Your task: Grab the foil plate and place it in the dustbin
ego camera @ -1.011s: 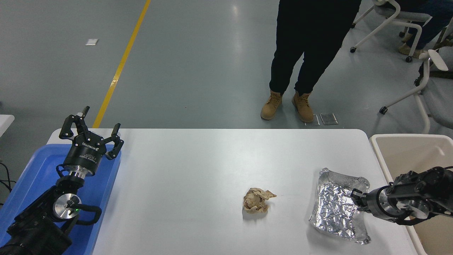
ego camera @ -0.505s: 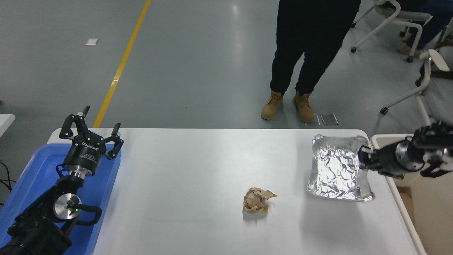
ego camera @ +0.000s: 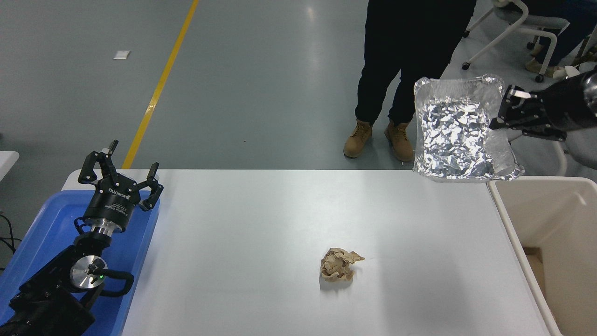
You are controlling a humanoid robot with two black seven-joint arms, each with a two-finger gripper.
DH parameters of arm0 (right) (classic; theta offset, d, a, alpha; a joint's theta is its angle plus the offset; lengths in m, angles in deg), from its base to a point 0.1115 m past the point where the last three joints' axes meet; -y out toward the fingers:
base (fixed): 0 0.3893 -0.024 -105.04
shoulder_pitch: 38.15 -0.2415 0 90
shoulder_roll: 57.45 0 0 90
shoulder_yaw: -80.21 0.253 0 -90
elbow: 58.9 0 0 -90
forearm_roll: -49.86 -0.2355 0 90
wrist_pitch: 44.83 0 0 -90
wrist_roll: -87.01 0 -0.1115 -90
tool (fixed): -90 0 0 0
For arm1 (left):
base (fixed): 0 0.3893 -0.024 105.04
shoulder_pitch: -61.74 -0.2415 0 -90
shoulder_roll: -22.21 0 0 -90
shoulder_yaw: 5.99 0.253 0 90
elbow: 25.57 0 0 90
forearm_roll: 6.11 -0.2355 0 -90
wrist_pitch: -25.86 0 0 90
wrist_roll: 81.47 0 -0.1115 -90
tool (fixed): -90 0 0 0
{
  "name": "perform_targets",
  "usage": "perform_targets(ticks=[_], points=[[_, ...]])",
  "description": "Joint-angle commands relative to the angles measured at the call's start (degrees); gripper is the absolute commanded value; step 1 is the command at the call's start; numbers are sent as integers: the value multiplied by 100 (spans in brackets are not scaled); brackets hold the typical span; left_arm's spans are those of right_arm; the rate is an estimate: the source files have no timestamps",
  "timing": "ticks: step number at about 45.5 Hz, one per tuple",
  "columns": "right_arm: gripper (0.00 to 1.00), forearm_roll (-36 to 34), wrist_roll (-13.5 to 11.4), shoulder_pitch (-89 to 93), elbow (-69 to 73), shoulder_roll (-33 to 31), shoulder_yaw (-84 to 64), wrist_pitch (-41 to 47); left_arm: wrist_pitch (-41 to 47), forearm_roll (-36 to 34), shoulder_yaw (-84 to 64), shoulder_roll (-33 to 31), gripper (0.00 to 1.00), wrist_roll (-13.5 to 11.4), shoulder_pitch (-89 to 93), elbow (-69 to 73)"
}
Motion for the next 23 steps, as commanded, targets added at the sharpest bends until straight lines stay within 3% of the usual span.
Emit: perform_targets(ticks=[1,13,23], points=[[0,29,1,-634,4,-41,-191,257,4,0,0,-6,98,0,0,-3],[0,100,-8,-362,-435,-15,-182,213,-5,-9,0,-6,98,0,0,-3],[0,38,1,815,-2305,21,-68,160,4,0,0,3,98,0,0,-2]])
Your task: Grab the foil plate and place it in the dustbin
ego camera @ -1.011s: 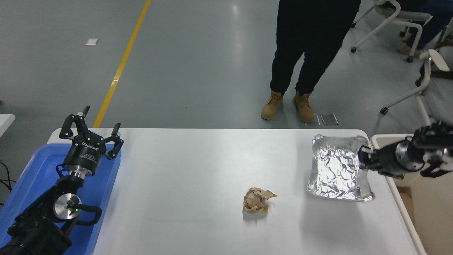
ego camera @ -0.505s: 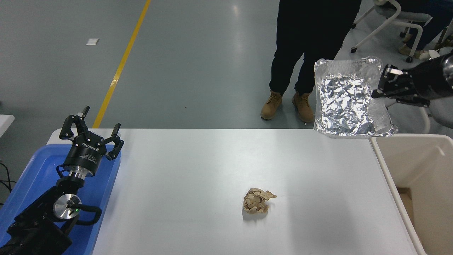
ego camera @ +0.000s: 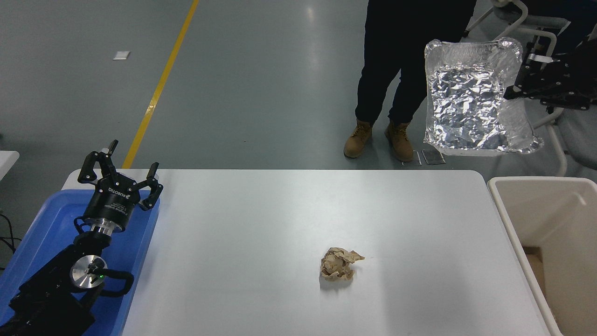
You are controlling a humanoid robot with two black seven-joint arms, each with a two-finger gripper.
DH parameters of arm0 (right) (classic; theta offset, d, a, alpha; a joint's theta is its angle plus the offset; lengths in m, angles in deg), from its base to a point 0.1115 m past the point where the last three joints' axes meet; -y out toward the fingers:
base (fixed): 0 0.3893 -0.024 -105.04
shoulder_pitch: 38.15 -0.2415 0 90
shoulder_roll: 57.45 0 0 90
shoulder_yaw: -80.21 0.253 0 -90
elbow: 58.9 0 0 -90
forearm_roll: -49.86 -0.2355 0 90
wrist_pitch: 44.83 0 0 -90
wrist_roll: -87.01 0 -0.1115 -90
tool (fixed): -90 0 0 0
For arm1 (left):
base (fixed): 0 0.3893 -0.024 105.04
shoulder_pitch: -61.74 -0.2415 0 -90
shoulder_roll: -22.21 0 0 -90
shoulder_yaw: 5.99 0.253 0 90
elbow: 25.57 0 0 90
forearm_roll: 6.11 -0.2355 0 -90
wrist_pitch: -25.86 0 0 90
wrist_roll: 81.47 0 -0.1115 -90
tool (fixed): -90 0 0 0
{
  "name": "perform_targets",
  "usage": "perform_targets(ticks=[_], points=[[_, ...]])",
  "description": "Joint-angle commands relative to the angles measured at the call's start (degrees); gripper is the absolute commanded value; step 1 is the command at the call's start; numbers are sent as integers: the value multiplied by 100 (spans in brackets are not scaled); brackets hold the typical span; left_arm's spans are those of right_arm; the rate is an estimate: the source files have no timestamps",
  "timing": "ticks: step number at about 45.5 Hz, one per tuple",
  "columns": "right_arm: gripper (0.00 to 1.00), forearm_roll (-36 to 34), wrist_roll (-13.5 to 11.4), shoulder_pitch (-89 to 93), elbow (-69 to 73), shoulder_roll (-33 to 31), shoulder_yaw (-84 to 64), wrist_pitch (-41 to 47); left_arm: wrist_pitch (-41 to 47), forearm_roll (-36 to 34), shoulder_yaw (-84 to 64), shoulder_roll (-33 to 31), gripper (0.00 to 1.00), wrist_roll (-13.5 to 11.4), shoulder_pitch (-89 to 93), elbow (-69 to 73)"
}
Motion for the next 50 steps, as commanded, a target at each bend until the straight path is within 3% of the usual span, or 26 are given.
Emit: perform_targets(ticks=[1,11,19,24,33,50], points=[[0,-75,5,1121,-1811,39,110,-36,-5,-5,0,2,98,0,0,-2],[0,-119,-4,3397,-4386,364,1348,-45,4,4,0,2,98,-9,0,-2],[0,-171,-4,4681,-5644,575,2096,-185,-5,4,0,2,98,0,0,-2],[0,-259,-74,5262,-5830,593,2430,-633,-5,4,0,-6,98,0,0,-2],[0,-637,-592,6228,-5900,602,2755,-1652,4,4,0,-6,98,0,0,-2],[0,-1955,-733,7863,-5900,1164,2799,-2725,-5,4,0,2,98,-9,0,-2]])
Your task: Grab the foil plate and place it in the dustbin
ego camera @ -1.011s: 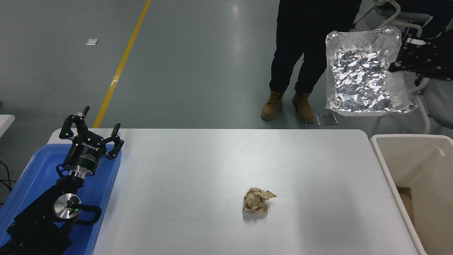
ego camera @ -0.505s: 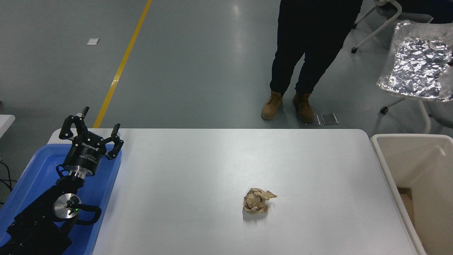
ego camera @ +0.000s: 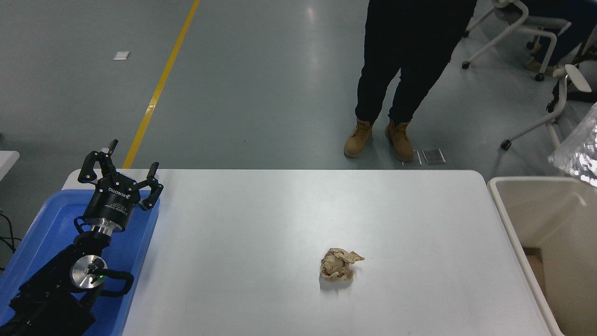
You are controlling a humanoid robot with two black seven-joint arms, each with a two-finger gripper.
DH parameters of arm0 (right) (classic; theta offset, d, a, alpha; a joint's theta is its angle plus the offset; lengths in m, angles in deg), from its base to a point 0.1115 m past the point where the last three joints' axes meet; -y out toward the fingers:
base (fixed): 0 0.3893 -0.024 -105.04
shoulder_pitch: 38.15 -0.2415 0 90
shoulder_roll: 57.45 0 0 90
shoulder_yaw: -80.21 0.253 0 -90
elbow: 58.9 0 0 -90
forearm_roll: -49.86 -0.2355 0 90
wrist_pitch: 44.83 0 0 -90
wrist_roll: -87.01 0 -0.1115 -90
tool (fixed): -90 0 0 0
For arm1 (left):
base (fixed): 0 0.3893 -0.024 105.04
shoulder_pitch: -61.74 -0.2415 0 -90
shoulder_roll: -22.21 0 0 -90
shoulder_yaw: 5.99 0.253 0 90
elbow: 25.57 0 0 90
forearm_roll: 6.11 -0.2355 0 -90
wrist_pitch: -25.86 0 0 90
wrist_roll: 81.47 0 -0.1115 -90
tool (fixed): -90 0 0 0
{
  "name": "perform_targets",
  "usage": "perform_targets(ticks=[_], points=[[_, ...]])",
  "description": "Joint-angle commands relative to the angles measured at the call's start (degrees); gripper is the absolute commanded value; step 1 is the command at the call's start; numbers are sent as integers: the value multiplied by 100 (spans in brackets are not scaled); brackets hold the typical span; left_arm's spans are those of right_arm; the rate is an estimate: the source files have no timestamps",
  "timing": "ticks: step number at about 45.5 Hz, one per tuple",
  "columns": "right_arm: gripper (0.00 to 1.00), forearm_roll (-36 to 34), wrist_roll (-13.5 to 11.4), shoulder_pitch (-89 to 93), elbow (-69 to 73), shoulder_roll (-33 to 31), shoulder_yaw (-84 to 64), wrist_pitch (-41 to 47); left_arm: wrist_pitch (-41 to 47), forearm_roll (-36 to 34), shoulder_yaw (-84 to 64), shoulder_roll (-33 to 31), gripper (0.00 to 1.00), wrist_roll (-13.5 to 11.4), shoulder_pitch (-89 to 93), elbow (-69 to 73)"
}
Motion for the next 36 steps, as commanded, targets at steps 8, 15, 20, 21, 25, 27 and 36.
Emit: perform_targets(ticks=[8,15,20,21,25,27,36], points=[[0,-789,-102,1373,-54,485,449,-925,-1,-6,0,6,98,4,0,0],[0,-789,-102,1506,-55,591,529,-933,-1,-6,0,-3,98,-4,0,0],[17,-798,-102,1550,-19,600,537,-933,-1,-6,0,-3,98,-4,0,0],[30,-798,-102,1550,-19,600,529,-933,8,-6,0,-3,98,-4,0,0],[100,-736,-102,1532,-19,573,476,-942,-1,-6,0,-3,98,-4,0,0],[100,-736,-102,1488,16,573,467,-907,-1,-6,0,6,98,4,0,0],[100,-710,-102,979,165,521,345,-819,-1,3,0,6,98,4,0,0]])
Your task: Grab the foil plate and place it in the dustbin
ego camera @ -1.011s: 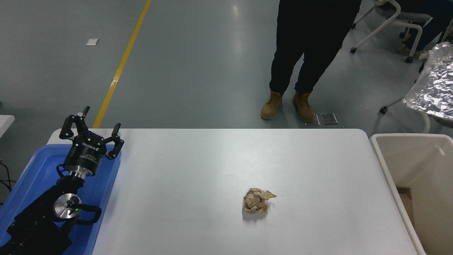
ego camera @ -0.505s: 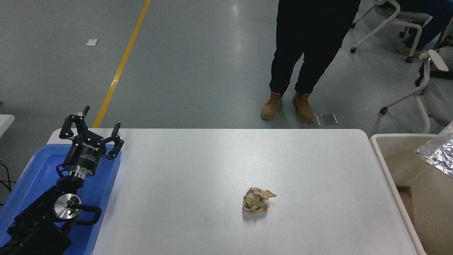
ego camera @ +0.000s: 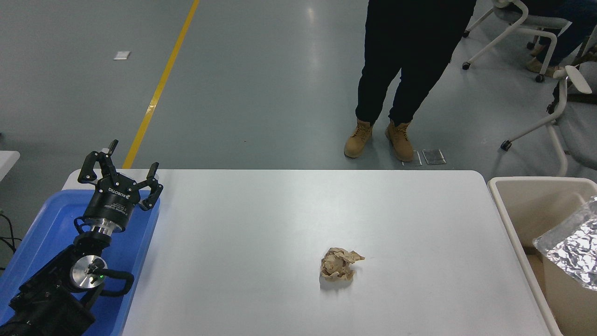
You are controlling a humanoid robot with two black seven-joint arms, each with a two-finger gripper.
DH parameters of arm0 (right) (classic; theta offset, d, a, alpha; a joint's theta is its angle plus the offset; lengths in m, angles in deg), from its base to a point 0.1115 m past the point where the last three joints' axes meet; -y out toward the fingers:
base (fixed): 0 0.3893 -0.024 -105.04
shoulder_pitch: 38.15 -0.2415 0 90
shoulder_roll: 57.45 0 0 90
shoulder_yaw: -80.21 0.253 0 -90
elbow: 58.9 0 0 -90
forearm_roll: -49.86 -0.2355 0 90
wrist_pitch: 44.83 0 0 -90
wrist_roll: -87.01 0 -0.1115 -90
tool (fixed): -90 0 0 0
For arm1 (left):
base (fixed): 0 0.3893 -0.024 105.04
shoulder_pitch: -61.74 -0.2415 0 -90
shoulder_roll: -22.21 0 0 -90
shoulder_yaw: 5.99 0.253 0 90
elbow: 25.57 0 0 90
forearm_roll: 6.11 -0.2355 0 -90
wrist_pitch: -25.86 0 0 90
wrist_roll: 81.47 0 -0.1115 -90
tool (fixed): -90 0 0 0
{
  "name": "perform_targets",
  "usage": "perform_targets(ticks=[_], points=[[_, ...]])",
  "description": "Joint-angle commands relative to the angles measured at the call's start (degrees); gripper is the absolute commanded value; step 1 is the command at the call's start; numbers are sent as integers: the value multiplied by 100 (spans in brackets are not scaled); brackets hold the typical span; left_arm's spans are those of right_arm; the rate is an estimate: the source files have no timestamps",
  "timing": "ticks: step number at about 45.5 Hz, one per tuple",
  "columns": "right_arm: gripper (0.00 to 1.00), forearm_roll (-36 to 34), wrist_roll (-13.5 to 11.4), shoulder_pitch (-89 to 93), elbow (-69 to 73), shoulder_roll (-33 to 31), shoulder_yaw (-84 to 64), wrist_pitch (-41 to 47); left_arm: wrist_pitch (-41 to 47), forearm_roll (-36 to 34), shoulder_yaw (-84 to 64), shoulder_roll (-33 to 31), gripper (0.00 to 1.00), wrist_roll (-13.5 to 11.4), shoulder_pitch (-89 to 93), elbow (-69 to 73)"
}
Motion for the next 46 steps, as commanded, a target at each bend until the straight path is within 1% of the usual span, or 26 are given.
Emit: perform_targets(ticks=[1,5,12,13,17,21,26,30,33,42,46], points=[[100,35,-2,-519,169,-81,-175,61,-1,5,0,6,98,8,0,0],[100,62,7,-1081,406,-248,-614,70,-1,5,0,6,98,-1,0,0],[100,70,16,-2557,1407,-319,-1879,166,-1,5,0,-3,98,8,0,0],[100,70,16,-3038,1687,-293,-2273,245,-1,5,0,-3,98,8,0,0],[100,70,16,-3937,2216,-144,-2969,491,-1,5,0,-3,98,8,0,0],[100,70,16,-4658,2568,330,-3427,737,-1,5,0,-3,98,8,0,0],[100,62,7,-5265,2692,788,-3691,1159,-1,5,0,-3,98,8,0,0],[100,70,-2,-5661,2893,1043,-3736,1519,-1,5,0,-3,98,8,0,0],[100,70,-2,-6030,3270,1149,-3736,1634,-1,5,0,-3,98,8,0,0],[100,123,-10,-7532,5528,1175,-3788,1661,7,5,0,-3,98,8,0,0],[100,202,-10,-8069,6320,1158,-3806,1670,7,5,0,-3,98,8,0,0]])
